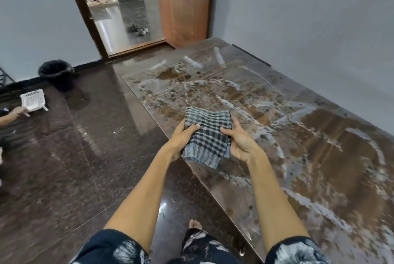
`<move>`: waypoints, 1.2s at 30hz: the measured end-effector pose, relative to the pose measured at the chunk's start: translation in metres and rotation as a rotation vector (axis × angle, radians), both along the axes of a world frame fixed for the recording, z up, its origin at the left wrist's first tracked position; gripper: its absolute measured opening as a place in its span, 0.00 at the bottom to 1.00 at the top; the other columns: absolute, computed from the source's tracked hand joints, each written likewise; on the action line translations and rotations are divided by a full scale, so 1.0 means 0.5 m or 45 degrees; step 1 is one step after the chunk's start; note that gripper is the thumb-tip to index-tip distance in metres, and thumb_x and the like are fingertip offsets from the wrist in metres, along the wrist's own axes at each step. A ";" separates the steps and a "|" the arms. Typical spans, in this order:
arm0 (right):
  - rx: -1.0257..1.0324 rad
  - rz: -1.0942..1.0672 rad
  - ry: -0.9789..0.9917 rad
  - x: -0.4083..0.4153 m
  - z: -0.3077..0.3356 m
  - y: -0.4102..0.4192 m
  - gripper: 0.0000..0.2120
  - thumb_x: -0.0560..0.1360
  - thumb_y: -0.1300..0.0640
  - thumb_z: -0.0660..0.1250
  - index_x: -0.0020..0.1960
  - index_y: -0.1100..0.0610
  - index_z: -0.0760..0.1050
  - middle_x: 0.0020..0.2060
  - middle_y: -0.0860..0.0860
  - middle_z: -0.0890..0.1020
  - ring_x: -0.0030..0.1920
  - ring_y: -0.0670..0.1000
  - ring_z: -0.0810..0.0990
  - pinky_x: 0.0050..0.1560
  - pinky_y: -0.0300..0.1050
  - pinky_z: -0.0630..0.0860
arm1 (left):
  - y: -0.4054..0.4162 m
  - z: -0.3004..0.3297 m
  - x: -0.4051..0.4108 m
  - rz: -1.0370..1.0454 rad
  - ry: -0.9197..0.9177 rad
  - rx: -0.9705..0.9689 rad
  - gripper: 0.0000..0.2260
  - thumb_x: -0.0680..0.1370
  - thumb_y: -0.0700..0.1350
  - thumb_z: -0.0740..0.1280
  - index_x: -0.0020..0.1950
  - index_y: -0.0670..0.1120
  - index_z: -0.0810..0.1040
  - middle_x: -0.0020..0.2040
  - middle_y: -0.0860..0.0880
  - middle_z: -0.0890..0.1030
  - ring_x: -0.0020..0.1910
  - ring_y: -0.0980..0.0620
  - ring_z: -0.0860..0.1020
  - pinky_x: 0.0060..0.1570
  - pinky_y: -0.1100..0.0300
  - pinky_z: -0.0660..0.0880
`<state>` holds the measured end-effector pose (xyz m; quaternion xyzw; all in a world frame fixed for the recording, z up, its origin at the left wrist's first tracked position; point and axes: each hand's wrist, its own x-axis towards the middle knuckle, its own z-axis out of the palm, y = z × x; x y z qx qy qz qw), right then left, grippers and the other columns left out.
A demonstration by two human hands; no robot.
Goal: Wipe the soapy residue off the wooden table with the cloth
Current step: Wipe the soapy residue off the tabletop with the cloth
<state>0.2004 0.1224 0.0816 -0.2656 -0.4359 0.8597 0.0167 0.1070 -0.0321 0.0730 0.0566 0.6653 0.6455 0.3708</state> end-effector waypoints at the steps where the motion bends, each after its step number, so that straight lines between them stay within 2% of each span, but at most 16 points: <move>1: -0.001 0.016 0.005 -0.021 -0.001 -0.006 0.29 0.77 0.70 0.61 0.70 0.45 0.60 0.57 0.61 0.78 0.52 0.60 0.81 0.44 0.57 0.81 | -0.008 -0.004 -0.016 0.014 0.012 -0.002 0.20 0.78 0.45 0.64 0.69 0.46 0.64 0.61 0.43 0.77 0.54 0.46 0.78 0.49 0.53 0.77; 4: -0.006 0.052 -0.009 -0.085 -0.005 -0.023 0.33 0.77 0.69 0.62 0.73 0.44 0.56 0.61 0.63 0.76 0.55 0.62 0.80 0.46 0.60 0.80 | -0.036 -0.006 -0.059 0.044 0.046 -0.021 0.25 0.78 0.48 0.65 0.72 0.47 0.62 0.65 0.45 0.74 0.57 0.47 0.77 0.52 0.52 0.77; 7: 0.047 0.069 -0.032 -0.152 -0.009 -0.043 0.34 0.76 0.69 0.62 0.75 0.45 0.55 0.62 0.63 0.74 0.55 0.63 0.79 0.50 0.63 0.77 | -0.059 -0.003 -0.112 0.092 0.069 -0.041 0.23 0.78 0.47 0.65 0.71 0.48 0.63 0.62 0.47 0.76 0.54 0.49 0.78 0.46 0.57 0.77; 9: 0.091 0.054 -0.040 -0.195 -0.012 -0.053 0.34 0.77 0.70 0.61 0.74 0.45 0.56 0.62 0.62 0.74 0.56 0.63 0.79 0.52 0.64 0.76 | -0.069 -0.003 -0.148 0.100 0.079 -0.045 0.22 0.78 0.47 0.65 0.69 0.49 0.64 0.61 0.49 0.76 0.53 0.51 0.79 0.45 0.58 0.77; 10: 0.122 0.043 -0.052 -0.219 -0.011 -0.058 0.33 0.77 0.70 0.61 0.74 0.46 0.56 0.63 0.62 0.74 0.57 0.63 0.78 0.53 0.64 0.76 | -0.073 -0.002 -0.167 0.110 0.076 -0.053 0.26 0.76 0.50 0.67 0.71 0.49 0.62 0.63 0.48 0.75 0.55 0.51 0.78 0.48 0.57 0.77; 12: 0.217 0.030 -0.069 -0.274 -0.010 -0.065 0.32 0.77 0.70 0.60 0.74 0.48 0.56 0.65 0.61 0.72 0.59 0.61 0.77 0.55 0.63 0.75 | -0.079 -0.018 -0.214 0.111 0.050 -0.092 0.40 0.66 0.61 0.72 0.73 0.54 0.59 0.69 0.48 0.70 0.61 0.47 0.75 0.56 0.48 0.75; 13: 0.276 0.024 -0.083 -0.299 -0.010 -0.066 0.31 0.77 0.70 0.60 0.75 0.49 0.56 0.66 0.60 0.71 0.60 0.61 0.76 0.56 0.63 0.75 | -0.081 -0.030 -0.238 0.101 0.039 -0.124 0.43 0.63 0.64 0.72 0.73 0.57 0.59 0.71 0.48 0.68 0.63 0.46 0.74 0.56 0.45 0.75; 16: 0.416 0.017 -0.113 -0.385 -0.013 -0.068 0.28 0.78 0.70 0.60 0.74 0.51 0.59 0.65 0.58 0.73 0.60 0.59 0.76 0.57 0.61 0.75 | -0.094 -0.030 -0.303 0.077 0.016 -0.156 0.33 0.72 0.57 0.69 0.73 0.59 0.58 0.72 0.49 0.66 0.62 0.45 0.74 0.39 0.50 0.80; 17: 0.446 0.026 -0.114 -0.413 -0.016 -0.067 0.28 0.78 0.70 0.60 0.73 0.52 0.59 0.64 0.58 0.73 0.60 0.59 0.76 0.57 0.61 0.75 | -0.098 -0.027 -0.326 0.057 0.012 -0.156 0.30 0.74 0.54 0.68 0.72 0.58 0.59 0.71 0.49 0.66 0.61 0.45 0.74 0.37 0.49 0.80; 19: 0.497 0.052 -0.120 -0.464 -0.027 -0.066 0.28 0.77 0.71 0.60 0.73 0.52 0.60 0.64 0.58 0.74 0.59 0.58 0.76 0.57 0.60 0.75 | -0.102 -0.029 -0.373 0.013 0.012 -0.160 0.24 0.77 0.49 0.66 0.71 0.56 0.61 0.69 0.49 0.68 0.59 0.46 0.76 0.39 0.46 0.80; 24: 0.617 0.113 -0.180 -0.596 -0.053 -0.064 0.31 0.76 0.69 0.63 0.73 0.49 0.60 0.70 0.55 0.67 0.65 0.57 0.72 0.59 0.59 0.75 | -0.105 -0.018 -0.485 0.007 -0.011 -0.202 0.18 0.80 0.44 0.61 0.66 0.58 0.62 0.62 0.51 0.72 0.52 0.49 0.77 0.40 0.49 0.79; 26: 0.662 0.130 -0.206 -0.641 -0.056 -0.064 0.30 0.76 0.69 0.63 0.73 0.50 0.60 0.69 0.55 0.68 0.64 0.57 0.72 0.57 0.56 0.76 | -0.101 -0.023 -0.527 0.021 -0.009 -0.211 0.18 0.80 0.41 0.60 0.67 0.56 0.63 0.61 0.50 0.73 0.49 0.51 0.77 0.39 0.51 0.78; 29: 0.734 0.155 -0.232 -0.693 -0.062 -0.060 0.29 0.77 0.69 0.62 0.74 0.52 0.59 0.67 0.55 0.70 0.63 0.56 0.73 0.57 0.55 0.76 | -0.093 -0.035 -0.581 0.092 0.010 -0.199 0.21 0.80 0.36 0.59 0.70 0.50 0.62 0.63 0.46 0.73 0.49 0.51 0.76 0.33 0.59 0.76; 32: 0.811 0.166 -0.298 -0.741 -0.073 -0.055 0.28 0.77 0.69 0.62 0.73 0.52 0.60 0.67 0.55 0.71 0.63 0.56 0.73 0.58 0.55 0.75 | -0.089 -0.055 -0.626 0.120 -0.031 -0.207 0.23 0.80 0.36 0.59 0.72 0.52 0.61 0.58 0.50 0.75 0.45 0.52 0.78 0.29 0.57 0.79; 36: 0.845 0.166 -0.371 -0.806 -0.092 -0.054 0.29 0.77 0.69 0.63 0.73 0.51 0.60 0.68 0.54 0.69 0.66 0.57 0.70 0.57 0.53 0.75 | -0.084 -0.083 -0.697 0.081 -0.067 -0.251 0.25 0.80 0.37 0.59 0.74 0.53 0.57 0.65 0.48 0.73 0.46 0.52 0.79 0.32 0.55 0.80</move>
